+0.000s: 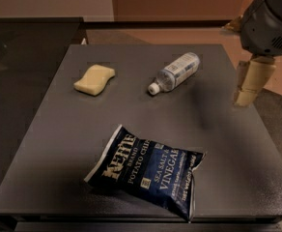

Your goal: Place blue plastic bottle upright

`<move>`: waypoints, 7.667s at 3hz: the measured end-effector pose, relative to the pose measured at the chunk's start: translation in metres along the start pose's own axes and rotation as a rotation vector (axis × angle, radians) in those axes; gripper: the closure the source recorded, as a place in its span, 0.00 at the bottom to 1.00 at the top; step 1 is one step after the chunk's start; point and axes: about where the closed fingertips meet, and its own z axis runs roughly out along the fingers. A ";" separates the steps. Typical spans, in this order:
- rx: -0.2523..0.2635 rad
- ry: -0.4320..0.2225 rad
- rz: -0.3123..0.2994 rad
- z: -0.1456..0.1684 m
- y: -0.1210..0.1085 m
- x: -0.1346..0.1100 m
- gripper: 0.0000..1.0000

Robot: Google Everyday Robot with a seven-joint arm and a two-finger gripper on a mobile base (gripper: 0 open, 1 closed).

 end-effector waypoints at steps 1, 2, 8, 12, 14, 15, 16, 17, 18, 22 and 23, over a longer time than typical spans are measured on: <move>-0.007 -0.007 -0.102 0.016 -0.020 -0.011 0.00; -0.035 0.009 -0.232 0.041 -0.043 -0.023 0.00; -0.229 0.118 -0.790 0.178 -0.107 -0.059 0.13; -0.234 0.068 -0.692 0.161 -0.114 -0.059 0.99; -0.158 -0.165 -0.420 0.125 -0.127 -0.085 1.00; -0.117 -0.284 -0.305 0.100 -0.125 -0.098 1.00; -0.089 -0.413 -0.189 0.078 -0.116 -0.103 1.00; -0.080 -0.531 -0.067 0.071 -0.107 -0.099 1.00; -0.076 -0.639 0.062 0.069 -0.104 -0.093 1.00; -0.091 -0.969 0.378 0.083 -0.110 -0.081 1.00; -0.096 -1.019 0.404 0.088 -0.110 -0.077 1.00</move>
Offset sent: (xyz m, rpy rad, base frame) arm 0.0944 0.0460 -0.0385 -0.1663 0.0138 0.3740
